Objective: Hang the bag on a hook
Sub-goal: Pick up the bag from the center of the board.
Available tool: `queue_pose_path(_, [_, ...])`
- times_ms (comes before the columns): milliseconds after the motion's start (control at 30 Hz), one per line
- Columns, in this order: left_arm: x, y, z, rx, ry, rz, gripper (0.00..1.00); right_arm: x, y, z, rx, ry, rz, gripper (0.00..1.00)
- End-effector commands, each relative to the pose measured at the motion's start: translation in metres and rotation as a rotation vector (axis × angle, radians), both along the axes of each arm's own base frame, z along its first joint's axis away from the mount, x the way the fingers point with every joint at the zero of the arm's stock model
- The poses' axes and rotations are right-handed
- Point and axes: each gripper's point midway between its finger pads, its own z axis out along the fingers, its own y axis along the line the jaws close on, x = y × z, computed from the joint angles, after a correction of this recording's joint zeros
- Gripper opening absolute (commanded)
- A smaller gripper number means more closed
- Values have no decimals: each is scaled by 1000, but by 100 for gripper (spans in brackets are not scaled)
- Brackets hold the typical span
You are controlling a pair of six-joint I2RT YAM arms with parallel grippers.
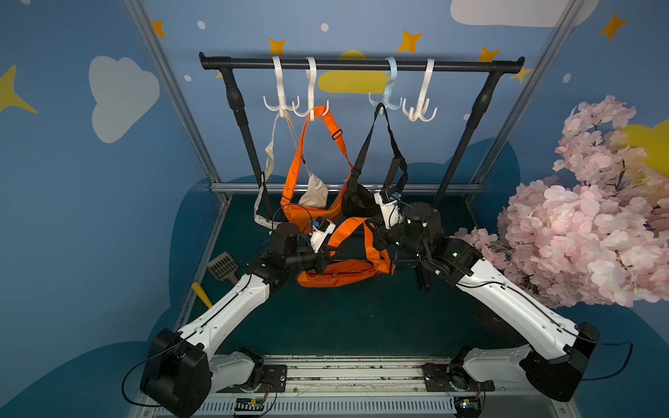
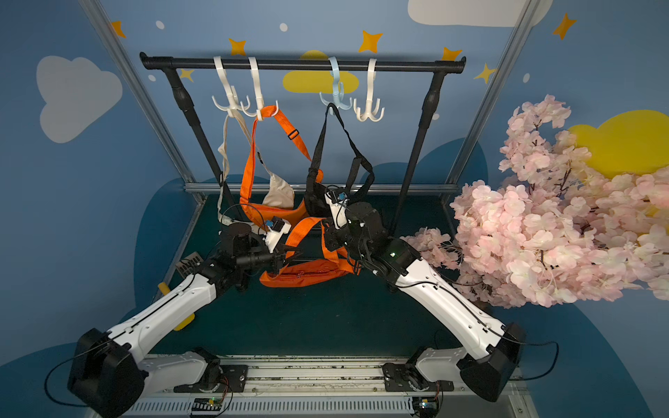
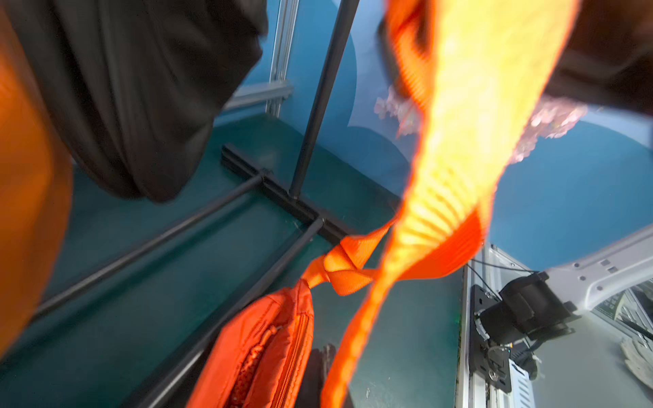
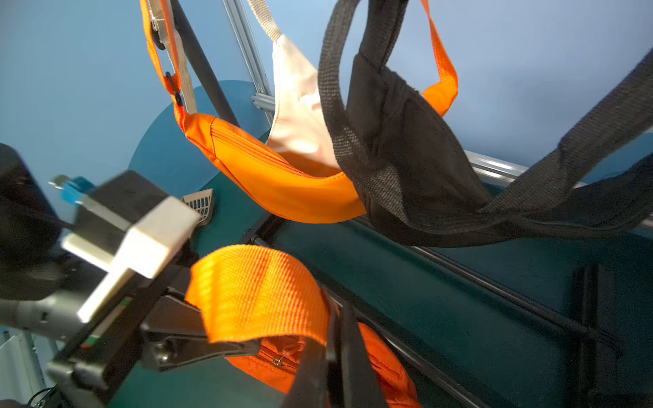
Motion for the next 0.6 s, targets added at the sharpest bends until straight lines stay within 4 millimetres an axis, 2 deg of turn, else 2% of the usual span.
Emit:
queue_pose_path(0, [-8,3,48,-44,-106,-5,4,0,-17,22,12,-72,-53,0])
queue_pose_path(200, [-18,-4,109,-137,-204,-50,4,-3,-33,49,17,-150,-85,0])
queue_pose_path(300, [-18,-10,133,-180,-242,-77,4,-5,-38,58,10,-174,-94,0])
queue_pose_path(433, [-22,-25,167,-228,-276,-145,4,-11,-47,71,20,-210,-106,0])
queue_pose_path(567, [-26,-45,198,-262,-310,-226,4,-13,-63,97,20,-288,-152,0])
